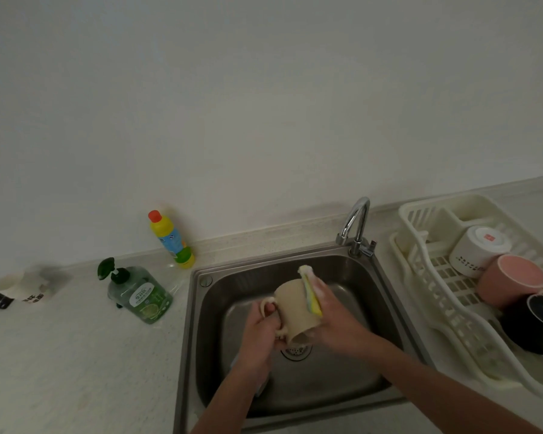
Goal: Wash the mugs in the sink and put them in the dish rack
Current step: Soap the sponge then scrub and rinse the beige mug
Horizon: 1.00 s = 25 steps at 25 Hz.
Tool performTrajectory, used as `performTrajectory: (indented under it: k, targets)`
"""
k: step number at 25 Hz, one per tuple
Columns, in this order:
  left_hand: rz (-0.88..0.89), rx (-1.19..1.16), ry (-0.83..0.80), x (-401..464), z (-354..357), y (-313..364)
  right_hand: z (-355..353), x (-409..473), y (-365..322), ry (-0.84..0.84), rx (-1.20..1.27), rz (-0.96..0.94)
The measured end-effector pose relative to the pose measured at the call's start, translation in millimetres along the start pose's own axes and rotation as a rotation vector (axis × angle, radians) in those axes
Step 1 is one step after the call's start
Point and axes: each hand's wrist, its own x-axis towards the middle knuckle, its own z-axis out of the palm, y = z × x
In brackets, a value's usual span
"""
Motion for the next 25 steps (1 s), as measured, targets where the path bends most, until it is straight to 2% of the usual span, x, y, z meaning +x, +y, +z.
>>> performTrajectory:
  k: [2,3,5,7,9,11,12,13,14,16,18,19,20,22,23,25]
  targets:
    - [-0.024,-0.093,0.039,2,-3,2,5,-12,1,0.010,-0.006,-0.008]
    - [-0.022,-0.076,0.054,4,-2,2,10,-17,0,0.033,-0.088,-0.062]
    - [0.001,0.037,0.058,6,2,1,20,-17,3,0.097,-0.352,-0.284]
    - [0.024,0.108,0.032,6,6,0,20,-4,4,0.115,-0.509,-0.348]
    - [0.017,0.078,0.002,3,4,2,8,8,-1,0.092,-0.347,-0.206]
    - [-0.013,-0.067,-0.013,1,-1,7,-2,8,-4,0.001,0.079,-0.019]
    - [-0.024,-0.127,-0.007,0,-3,9,-3,2,-5,-0.006,0.181,-0.002]
    - [-0.028,-0.137,0.013,1,-4,10,0,-5,-5,-0.010,0.208,-0.021]
    - [-0.022,-0.097,0.046,2,-3,11,5,-10,-2,0.025,0.100,-0.069]
    - [0.010,0.057,0.085,7,2,8,19,-12,5,0.121,-0.192,-0.225]
    - [0.035,0.139,0.058,7,6,3,23,-6,7,0.134,-0.468,-0.346]
    - [0.040,0.128,0.041,6,6,3,19,-2,3,0.123,-0.460,-0.350]
    - [0.032,0.084,0.023,5,4,4,11,2,-5,0.108,-0.342,-0.305]
    - [-0.005,-0.073,-0.015,3,0,9,-6,6,-11,0.036,0.030,-0.125]
    - [-0.022,-0.141,-0.019,3,0,11,-12,5,-11,0.005,0.134,-0.071]
    - [-0.035,-0.178,0.021,3,0,11,-10,-2,-11,0.002,0.066,-0.075]
